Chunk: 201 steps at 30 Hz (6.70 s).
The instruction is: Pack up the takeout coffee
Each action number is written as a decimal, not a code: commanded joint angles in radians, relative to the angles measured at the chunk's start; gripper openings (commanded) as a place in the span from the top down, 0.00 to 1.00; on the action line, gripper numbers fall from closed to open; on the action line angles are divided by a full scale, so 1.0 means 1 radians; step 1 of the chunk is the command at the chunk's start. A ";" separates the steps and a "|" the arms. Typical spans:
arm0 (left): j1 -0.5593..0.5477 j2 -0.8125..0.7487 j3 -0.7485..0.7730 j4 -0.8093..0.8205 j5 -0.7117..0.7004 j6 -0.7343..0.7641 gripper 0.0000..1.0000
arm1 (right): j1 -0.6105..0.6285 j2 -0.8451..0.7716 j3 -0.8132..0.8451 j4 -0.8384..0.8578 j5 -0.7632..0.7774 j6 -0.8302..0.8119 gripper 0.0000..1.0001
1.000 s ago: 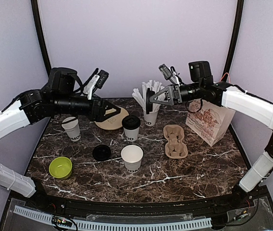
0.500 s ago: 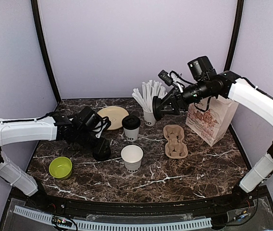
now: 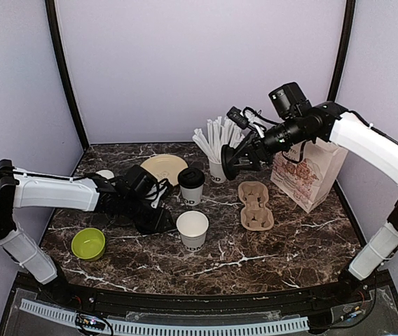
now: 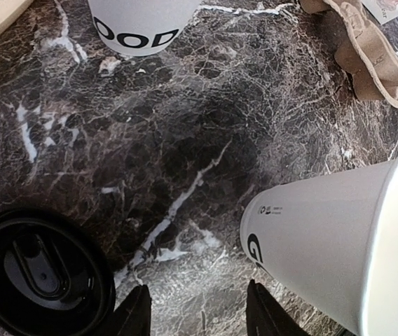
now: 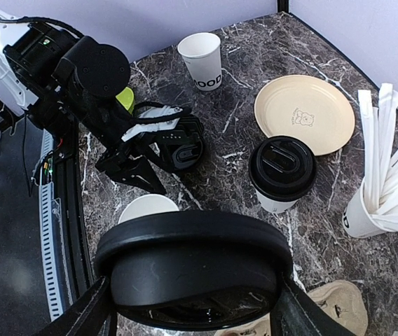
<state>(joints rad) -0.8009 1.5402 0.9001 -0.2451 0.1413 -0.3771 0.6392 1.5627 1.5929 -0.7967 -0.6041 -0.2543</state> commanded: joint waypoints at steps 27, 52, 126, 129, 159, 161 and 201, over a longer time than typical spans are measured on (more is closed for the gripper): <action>-0.121 0.275 0.120 0.163 0.146 0.002 0.54 | 0.140 0.067 0.046 -0.108 0.166 -0.157 0.32; -0.062 -0.121 0.015 -0.015 -0.206 -0.046 0.43 | 0.369 0.276 0.188 -0.363 0.432 -0.291 0.31; -0.025 -0.191 -0.067 -0.015 -0.228 -0.052 0.41 | 0.407 0.319 0.238 -0.384 0.492 -0.277 0.14; -0.026 -0.205 -0.048 -0.043 -0.219 -0.062 0.40 | 0.402 0.261 0.213 -0.370 0.519 -0.276 0.13; -0.041 -0.116 -0.002 0.204 0.247 -0.309 0.45 | 0.145 0.112 -0.175 -0.096 0.291 -0.116 0.60; -0.041 -0.136 -0.021 0.203 0.232 -0.308 0.45 | 0.148 0.133 -0.154 -0.101 0.276 -0.115 0.60; -0.041 -0.133 -0.037 0.226 0.196 -0.330 0.47 | 0.164 0.119 -0.081 -0.161 0.279 -0.113 0.52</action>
<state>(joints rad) -0.8360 1.4006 0.8604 -0.0547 0.3176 -0.6930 0.8211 1.7439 1.4914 -0.9344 -0.3180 -0.3786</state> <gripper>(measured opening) 0.540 0.464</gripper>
